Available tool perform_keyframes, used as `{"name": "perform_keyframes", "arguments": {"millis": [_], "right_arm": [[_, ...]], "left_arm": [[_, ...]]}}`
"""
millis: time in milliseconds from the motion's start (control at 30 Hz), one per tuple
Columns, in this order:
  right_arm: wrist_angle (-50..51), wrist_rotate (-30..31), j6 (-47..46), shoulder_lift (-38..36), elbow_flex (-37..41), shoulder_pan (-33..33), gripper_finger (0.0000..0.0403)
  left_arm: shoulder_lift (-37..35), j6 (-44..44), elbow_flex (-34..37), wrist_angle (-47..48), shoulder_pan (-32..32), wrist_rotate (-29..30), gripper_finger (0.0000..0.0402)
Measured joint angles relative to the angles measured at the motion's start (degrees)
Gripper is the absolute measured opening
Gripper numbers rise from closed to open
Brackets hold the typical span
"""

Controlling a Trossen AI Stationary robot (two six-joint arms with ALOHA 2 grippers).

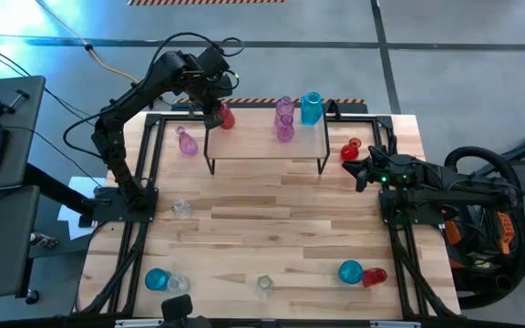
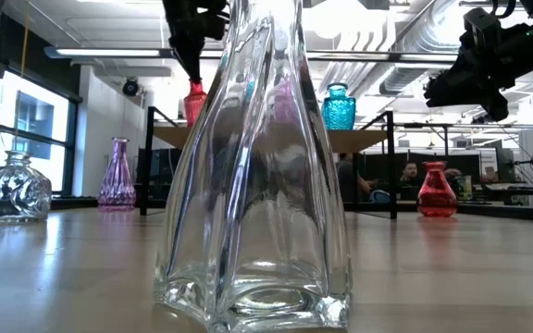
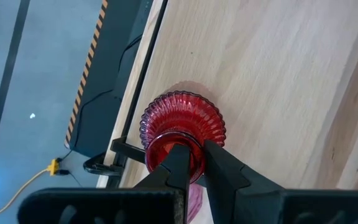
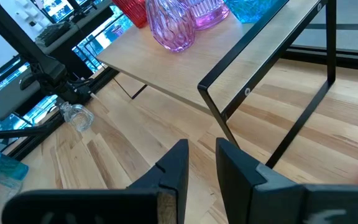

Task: Sort vases onto shelf
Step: Put the left red vase on the shelf

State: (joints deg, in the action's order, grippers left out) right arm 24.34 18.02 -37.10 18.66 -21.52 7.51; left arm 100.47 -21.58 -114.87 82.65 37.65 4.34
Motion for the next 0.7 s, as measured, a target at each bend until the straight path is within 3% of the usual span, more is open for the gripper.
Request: {"name": "perform_keyframes", "arguments": {"millis": [700], "right_arm": [[0.0,0.0,0.0,0.0,0.0,0.0,0.0062]], "left_arm": [[0.0,0.0,0.0,-0.2,-0.2,0.6,0.0027]]}}
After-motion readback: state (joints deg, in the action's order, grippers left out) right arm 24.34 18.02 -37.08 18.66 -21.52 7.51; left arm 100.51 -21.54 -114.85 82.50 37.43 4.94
